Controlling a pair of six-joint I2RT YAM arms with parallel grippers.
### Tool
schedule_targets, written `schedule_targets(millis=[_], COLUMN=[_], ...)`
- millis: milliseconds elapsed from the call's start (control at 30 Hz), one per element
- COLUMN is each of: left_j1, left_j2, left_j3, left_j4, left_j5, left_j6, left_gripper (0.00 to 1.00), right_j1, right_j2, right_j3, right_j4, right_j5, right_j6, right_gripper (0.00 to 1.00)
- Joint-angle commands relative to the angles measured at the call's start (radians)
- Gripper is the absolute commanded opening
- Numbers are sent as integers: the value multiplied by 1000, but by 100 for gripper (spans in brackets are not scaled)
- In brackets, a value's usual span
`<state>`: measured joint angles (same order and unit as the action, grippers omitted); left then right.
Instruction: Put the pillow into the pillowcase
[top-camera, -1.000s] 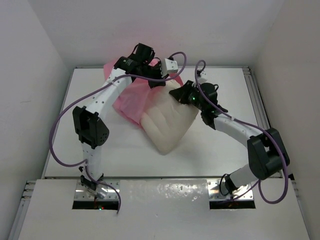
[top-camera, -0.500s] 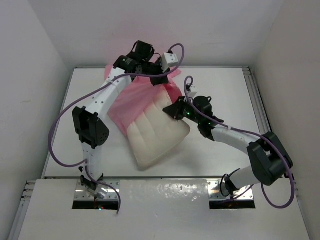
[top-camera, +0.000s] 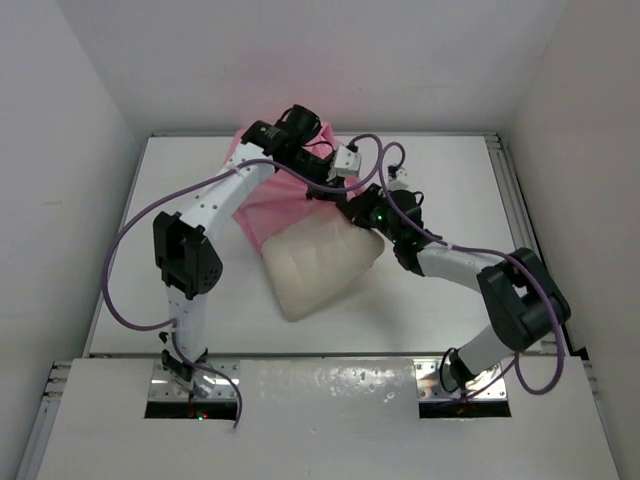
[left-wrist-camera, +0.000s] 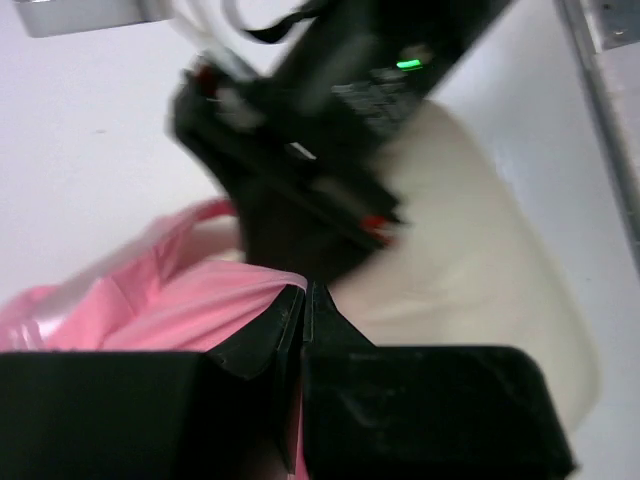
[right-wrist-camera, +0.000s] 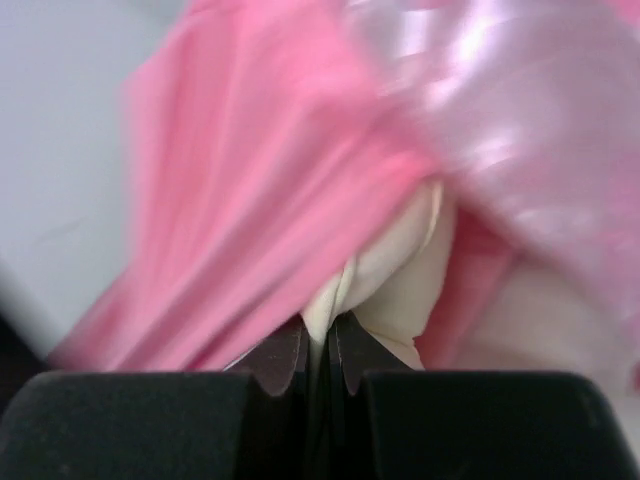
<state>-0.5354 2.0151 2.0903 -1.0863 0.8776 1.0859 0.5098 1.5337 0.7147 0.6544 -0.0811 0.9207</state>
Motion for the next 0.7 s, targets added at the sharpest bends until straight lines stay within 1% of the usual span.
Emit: schedule_targets(millis=[0,33,67,100,133,167,200,233,267,300,333,367,400,433,500,533,567,600,633,667], left_j1=[-43,-37,-29,-17,-12,-8,3,11,20,38,52,84,100,119,179,201,248,268,296,304], left_j2=[-56,-59,-61,-62,-65,-67,-70,-72,-76,-82,-88,-96,-113,-127,-179,-200,-228,-272,-292,-312], left_j3=[-25,-36,-55,-62,-68,-78,-82,-84,-82,-82,-81,-85,-88,-96,-140,-169,-203,-286,-329,-375], left_j4=[-195,-158,-138,-121,-85,-67,-48,-35,-38,-47,-52,-52,-52,-35,-5,65,104,173,202,230], left_j5=[245,238,213,193,140,108,65,4,-14,-32,-52,-57,-66,-81,-104,-138,-158,-181,-263,-329], left_j6=[-16,-38,-58,-96,-124,-157,-216,-231,-236,-238,-239,-244,-263,-280,-348,-383,-467,-507,-541,-628], left_gripper=[0,0,0,0,8,18,28,42,49,56,82,85,94,98,100,99,94,85,42,15], right_j1=[-77,-67,-59,-53,-54,-60,-76,-79,-79,-77,-73,-71,-71,-73,-88,-102,-119,-157,-177,-215], right_j2=[66,77,85,103,111,118,121,117,106,92,57,40,25,4,-20,-32,-58,-66,-66,-57], right_j3=[87,101,129,138,147,155,154,161,166,176,196,210,229,250,298,299,286,281,273,275], right_j4=[167,125,19,-37,-79,-137,-159,-206,-246,-300,-411,-471,-542,-687,-789,-821,-819,-811,-785,-771], right_j5=[334,334,336,322,290,243,112,49,8,-26,-32,-32,-25,7,61,66,57,50,35,17], right_j6=[150,126,110,90,77,57,8,-26,-69,-163,-216,-273,-371,-419,-520,-539,-548,-525,-505,-485], right_gripper=[0,0,0,0,7,21,51,65,73,79,87,99,99,99,97,89,50,19,0,0])
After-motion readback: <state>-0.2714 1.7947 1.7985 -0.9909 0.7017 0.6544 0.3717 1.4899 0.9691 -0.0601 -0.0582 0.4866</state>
